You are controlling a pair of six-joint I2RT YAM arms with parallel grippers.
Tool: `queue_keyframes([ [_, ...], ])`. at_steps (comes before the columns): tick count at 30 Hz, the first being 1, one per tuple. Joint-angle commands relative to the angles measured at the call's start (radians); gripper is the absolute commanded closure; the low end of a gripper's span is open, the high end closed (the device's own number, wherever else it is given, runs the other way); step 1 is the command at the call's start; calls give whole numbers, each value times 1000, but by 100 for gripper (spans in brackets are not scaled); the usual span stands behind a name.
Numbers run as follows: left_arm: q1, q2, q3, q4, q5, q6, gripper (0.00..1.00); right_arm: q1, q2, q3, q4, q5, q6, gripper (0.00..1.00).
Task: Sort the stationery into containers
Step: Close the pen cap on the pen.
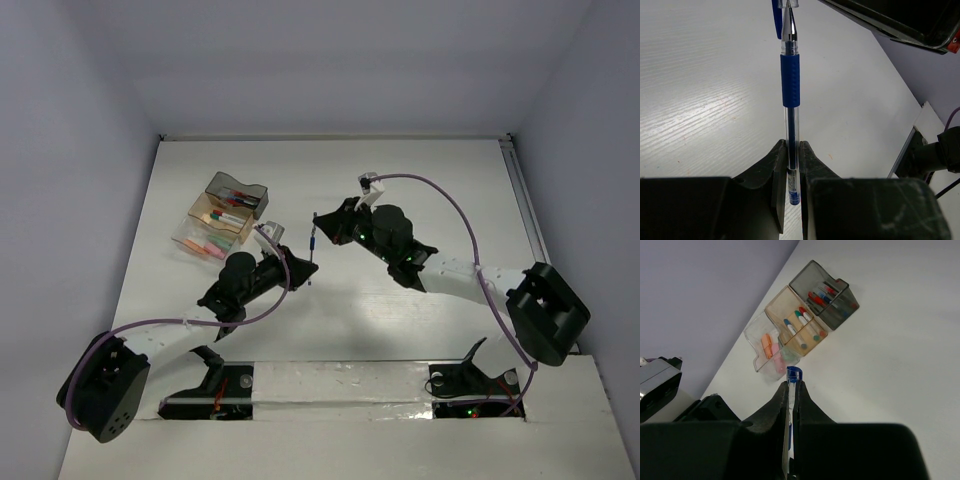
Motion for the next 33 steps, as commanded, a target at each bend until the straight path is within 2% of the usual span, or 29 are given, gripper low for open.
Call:
queue_keyframes([
  [1, -3, -15, 35, 46, 13, 14, 100, 19, -35, 38, 37, 56, -19, 100],
  [18, -3, -18, 36, 49, 20, 10, 100, 19, -30, 60, 43, 53, -11, 100],
  [33, -3, -47, 26, 38, -18, 7, 100, 59, -47, -13, 62, 57, 4, 100],
])
